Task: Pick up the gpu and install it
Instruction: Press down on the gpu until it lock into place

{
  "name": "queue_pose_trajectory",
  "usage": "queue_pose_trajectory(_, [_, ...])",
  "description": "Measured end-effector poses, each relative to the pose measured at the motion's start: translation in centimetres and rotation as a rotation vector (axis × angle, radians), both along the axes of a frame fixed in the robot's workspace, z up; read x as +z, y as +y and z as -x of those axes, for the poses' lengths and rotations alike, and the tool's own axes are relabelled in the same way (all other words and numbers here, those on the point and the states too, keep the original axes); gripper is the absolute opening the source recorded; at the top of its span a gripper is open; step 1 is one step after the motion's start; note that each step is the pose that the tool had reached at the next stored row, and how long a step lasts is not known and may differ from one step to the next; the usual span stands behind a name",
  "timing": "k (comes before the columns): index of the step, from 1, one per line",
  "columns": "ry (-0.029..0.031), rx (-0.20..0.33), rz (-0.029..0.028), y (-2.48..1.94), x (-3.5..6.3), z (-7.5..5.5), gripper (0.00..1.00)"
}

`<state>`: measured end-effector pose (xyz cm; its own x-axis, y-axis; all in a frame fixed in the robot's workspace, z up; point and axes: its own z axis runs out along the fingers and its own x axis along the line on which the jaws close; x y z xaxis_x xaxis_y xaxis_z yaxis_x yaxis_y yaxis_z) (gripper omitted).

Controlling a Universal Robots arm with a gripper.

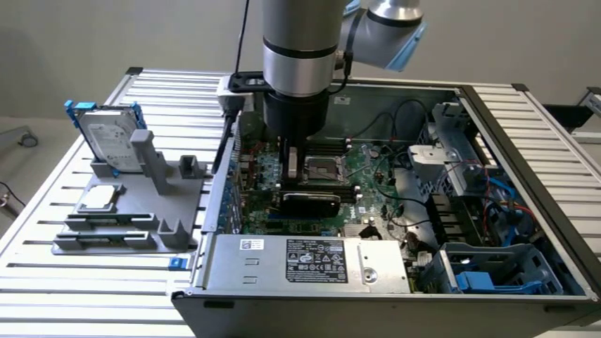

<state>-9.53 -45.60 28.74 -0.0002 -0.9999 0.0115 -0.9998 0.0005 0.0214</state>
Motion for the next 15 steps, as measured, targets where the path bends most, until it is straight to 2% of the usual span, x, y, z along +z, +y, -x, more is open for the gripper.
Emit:
queue_pose_trajectory(9, [-0.0008,0.000,-0.0020,0.66,-0.92,0.3,0.11])
queue_pose_trajectory(15, [-0.0008,0.000,-0.0020,0.72,-1.18,0.3,0.11])
